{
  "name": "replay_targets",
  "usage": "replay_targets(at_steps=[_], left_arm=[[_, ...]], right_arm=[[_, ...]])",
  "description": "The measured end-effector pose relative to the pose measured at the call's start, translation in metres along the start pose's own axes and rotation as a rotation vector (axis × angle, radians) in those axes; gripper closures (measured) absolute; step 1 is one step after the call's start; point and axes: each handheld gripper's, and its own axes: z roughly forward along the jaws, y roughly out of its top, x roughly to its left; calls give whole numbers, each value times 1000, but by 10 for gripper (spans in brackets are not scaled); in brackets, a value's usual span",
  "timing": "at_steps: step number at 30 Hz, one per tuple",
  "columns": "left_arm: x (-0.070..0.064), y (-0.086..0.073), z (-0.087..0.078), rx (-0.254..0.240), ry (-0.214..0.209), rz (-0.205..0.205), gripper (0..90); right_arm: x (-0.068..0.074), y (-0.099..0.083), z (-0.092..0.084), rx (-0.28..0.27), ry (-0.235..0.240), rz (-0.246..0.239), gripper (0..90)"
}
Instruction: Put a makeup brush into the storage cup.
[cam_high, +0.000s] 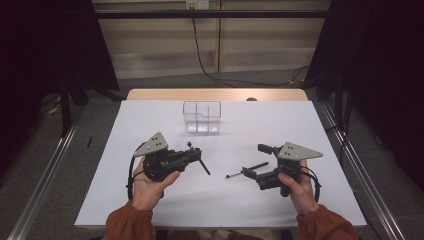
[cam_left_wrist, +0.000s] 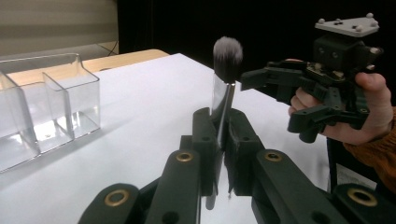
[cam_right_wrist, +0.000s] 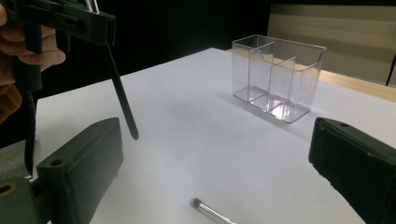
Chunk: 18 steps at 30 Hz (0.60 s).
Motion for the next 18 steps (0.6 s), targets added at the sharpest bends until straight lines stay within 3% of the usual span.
replay_targets(at_steps=[5, 8, 18], left_arm=[[6, 3, -5, 7, 23, 1, 838], [10, 5, -7, 16, 36, -3, 838], [23, 18, -22, 2, 84, 6, 838]], right_arm=[[-2, -1, -9, -10, -26, -14, 14], [-5, -3, -14, -24, -67, -20, 0], [-16, -16, -38, -13, -123, 2, 0]])
